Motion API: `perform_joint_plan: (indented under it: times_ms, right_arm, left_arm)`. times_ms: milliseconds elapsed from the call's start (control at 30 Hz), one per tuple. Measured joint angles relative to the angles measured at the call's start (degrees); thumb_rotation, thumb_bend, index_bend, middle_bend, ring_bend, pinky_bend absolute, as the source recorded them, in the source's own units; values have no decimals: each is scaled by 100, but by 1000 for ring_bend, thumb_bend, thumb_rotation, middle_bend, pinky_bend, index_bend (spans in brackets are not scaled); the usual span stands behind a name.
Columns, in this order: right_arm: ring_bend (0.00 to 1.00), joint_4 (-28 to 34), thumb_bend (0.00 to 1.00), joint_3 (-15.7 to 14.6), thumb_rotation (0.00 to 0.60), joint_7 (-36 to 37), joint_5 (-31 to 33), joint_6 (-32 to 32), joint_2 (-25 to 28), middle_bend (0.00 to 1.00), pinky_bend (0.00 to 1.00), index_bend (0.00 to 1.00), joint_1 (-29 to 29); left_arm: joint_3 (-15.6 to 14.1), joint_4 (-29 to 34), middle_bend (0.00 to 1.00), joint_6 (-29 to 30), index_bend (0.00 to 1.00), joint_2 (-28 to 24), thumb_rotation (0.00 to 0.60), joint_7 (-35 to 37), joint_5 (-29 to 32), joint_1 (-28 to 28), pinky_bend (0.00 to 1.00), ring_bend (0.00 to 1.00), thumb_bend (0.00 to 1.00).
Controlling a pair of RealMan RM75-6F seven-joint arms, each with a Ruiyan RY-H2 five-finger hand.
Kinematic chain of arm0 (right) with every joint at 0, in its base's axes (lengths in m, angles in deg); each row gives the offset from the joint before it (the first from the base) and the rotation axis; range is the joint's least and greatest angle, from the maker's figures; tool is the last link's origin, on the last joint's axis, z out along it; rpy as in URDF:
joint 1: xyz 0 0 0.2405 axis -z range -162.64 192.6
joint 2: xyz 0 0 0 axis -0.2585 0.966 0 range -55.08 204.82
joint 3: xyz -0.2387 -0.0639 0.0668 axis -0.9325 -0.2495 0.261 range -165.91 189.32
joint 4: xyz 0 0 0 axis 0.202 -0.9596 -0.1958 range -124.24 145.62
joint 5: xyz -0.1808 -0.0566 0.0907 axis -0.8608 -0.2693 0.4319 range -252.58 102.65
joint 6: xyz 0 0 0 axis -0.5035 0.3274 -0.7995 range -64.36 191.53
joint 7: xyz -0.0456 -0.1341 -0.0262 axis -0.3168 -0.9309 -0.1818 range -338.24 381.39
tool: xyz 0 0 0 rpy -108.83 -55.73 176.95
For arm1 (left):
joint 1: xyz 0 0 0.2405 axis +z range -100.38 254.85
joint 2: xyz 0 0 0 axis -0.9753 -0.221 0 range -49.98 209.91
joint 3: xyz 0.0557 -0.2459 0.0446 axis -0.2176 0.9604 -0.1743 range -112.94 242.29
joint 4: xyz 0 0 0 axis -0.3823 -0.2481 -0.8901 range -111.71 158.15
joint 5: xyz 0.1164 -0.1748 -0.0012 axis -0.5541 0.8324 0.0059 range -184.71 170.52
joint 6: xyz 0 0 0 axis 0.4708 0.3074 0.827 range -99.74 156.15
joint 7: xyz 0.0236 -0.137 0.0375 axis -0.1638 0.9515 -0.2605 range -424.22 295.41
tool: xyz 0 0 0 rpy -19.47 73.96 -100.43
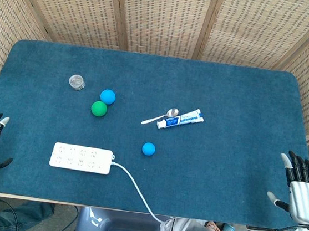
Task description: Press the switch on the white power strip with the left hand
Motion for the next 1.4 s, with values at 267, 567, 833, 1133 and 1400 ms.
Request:
perform_joint_plan:
  times_ms: [267, 567, 833, 1133, 1400]
  right_arm:
    - [0, -26, 0, -4, 600, -36, 22, -56, -27, 0, 0, 0, -19]
    - [0, 0, 0, -6, 600, -110, 53, -128, -61, 0, 0, 0, -49]
    - [0, -30, 0, 11, 600, -26, 118, -156, -62, 0, 0, 0, -50]
    - [0, -44, 0, 41, 600, 57, 262, -293, -35, 0, 0, 0, -82]
    - [0, -65, 0, 63, 600, 205, 388, -420, 9, 0, 0, 0, -106]
  left_arm:
    - [-2, 2, 0, -26, 0, -33, 600, 69, 26, 3, 0, 0, 0]
    - [27, -164, 956, 204, 0, 140, 600, 667, -352, -54, 984, 915, 713]
    - [-302, -395, 1000, -57, 82, 481, 600, 1525, -962, -248, 1000, 1000, 999]
    - [-463, 514, 1000, -1760, 197, 501, 600, 720, -621, -894, 1000, 1000, 1000]
    - [-235, 1211, 1000, -2764, 197, 710, 600, -518, 715, -1426, 1000, 1000, 1000]
